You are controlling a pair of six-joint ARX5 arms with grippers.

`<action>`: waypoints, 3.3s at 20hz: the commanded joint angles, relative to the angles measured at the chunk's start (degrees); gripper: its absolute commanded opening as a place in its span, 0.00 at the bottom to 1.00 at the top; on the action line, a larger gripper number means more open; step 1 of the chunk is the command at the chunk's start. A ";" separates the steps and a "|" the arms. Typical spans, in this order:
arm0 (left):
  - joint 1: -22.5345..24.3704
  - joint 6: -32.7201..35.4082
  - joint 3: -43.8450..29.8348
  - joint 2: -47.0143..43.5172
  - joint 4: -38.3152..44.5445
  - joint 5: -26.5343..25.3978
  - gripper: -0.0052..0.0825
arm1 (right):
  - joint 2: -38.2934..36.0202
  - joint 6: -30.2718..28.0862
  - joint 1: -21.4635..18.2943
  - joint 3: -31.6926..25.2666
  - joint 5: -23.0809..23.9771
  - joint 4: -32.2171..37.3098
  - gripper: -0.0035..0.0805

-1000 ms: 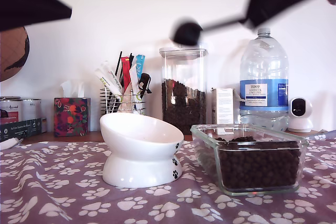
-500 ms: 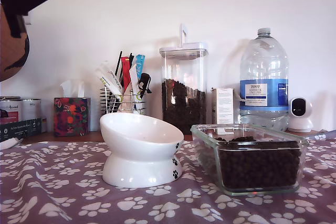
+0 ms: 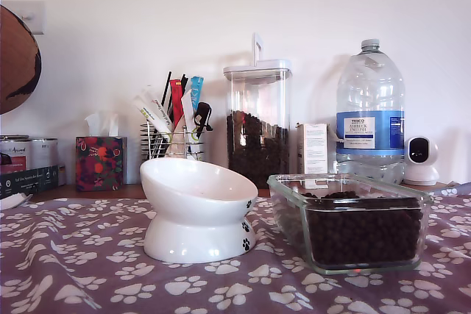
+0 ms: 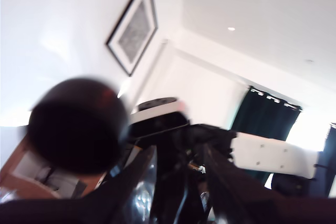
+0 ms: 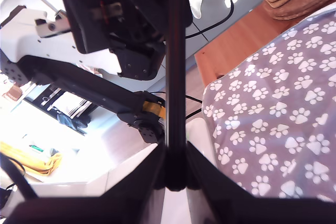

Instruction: Measure one spoon of cat food and pour it into the food bowl

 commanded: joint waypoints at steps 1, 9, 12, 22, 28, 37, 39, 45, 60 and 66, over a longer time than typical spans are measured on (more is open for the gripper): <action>-0.48 0.15 0.00 2.03 -0.28 0.42 0.35 | -0.24 0.72 0.61 0.31 -0.83 2.01 0.03; -0.46 3.52 0.11 4.04 -2.45 2.08 0.35 | -0.24 4.42 0.61 0.31 -4.44 8.98 0.03; -0.35 5.25 0.11 4.04 -5.09 1.16 0.35 | -0.24 5.16 0.61 0.31 -5.05 9.35 0.03; -1.40 5.62 3.15 4.04 -4.31 2.05 0.35 | 0.28 5.22 3.65 0.31 -4.33 8.96 0.03; -1.40 5.60 3.21 4.02 -4.57 7.63 0.38 | 0.11 5.81 1.90 0.31 -4.63 10.73 0.03; -1.33 7.26 3.21 4.02 -4.42 9.88 0.49 | 0.11 5.88 0.81 0.33 -5.90 11.45 0.03; -1.22 7.61 3.21 4.02 -4.39 10.08 0.49 | 0.11 5.90 0.35 0.33 -6.01 11.32 0.03; -1.22 7.89 3.26 4.02 -4.33 7.19 0.49 | 0.13 5.44 -0.24 0.33 -6.45 10.80 0.03; -1.22 13.88 4.31 4.04 -13.09 3.82 0.43 | 5.11 -0.79 1.55 0.31 -5.11 9.35 0.03; -1.05 17.11 4.31 4.04 -16.81 1.42 0.30 | 5.11 -2.10 0.81 0.31 -4.44 9.11 0.03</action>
